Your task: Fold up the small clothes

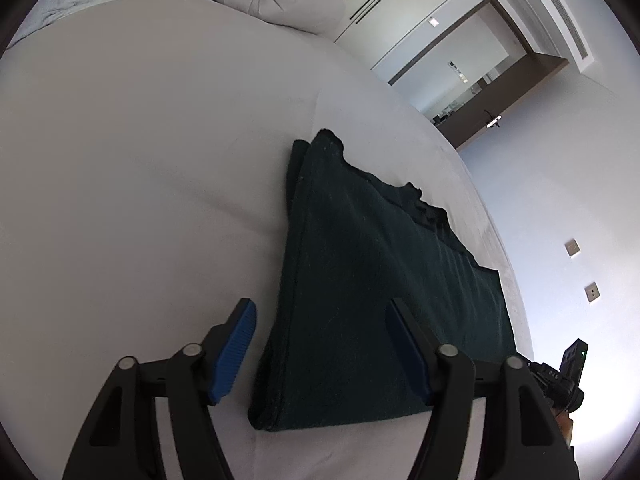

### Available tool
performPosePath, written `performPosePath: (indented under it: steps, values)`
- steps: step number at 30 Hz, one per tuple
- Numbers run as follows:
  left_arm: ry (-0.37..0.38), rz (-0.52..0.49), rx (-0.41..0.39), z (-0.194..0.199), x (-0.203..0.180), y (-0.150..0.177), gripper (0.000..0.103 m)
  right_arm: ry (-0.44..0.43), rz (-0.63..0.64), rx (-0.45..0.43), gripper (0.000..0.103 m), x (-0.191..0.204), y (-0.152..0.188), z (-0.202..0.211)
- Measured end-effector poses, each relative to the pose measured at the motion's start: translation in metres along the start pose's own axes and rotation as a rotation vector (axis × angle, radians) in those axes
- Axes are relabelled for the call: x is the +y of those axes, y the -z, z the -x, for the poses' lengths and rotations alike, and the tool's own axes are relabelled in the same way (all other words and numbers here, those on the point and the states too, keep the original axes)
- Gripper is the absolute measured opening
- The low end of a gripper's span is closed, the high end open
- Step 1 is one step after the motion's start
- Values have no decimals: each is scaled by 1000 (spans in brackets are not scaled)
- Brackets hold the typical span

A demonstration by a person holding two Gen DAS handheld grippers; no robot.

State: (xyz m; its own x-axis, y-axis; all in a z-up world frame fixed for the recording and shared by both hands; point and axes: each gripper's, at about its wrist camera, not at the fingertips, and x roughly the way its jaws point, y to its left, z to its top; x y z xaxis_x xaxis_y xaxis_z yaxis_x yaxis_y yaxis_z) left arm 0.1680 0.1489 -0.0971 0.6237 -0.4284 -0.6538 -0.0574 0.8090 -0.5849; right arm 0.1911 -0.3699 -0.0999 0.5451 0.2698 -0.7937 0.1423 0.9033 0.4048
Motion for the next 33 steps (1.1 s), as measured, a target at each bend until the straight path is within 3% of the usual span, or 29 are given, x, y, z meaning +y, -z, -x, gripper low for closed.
performPosePath:
  steps: [3, 9, 12, 15, 19, 28, 30, 33]
  values:
    - [5, -22, 10, -2, -2, 2, 53, 11, 31, 1, 22, 0, 2, 5]
    - [-3, -11, 10, -5, 0, 2, 52, 29, 46, -10, 12, -11, 0, 15]
    - [-9, -12, 6, -6, 0, 1, 42, 44, 52, -25, 9, -12, 0, 19]
    - [-23, -5, 10, -8, 3, 1, 30, 92, 85, -49, 8, -8, 2, 28]
    - [-37, 0, 24, -12, 7, 1, 29, 153, 115, -56, 8, -3, 7, 36]
    - [-99, -91, 24, -12, -9, 4, 28, 161, 168, -60, 6, 0, 16, 41]
    - [-118, -103, 34, -15, -10, 5, 11, 162, 171, -61, 5, 0, 16, 42]
    - [-133, -123, 35, -15, -12, 4, 9, 149, 161, -70, 5, 0, 17, 48]
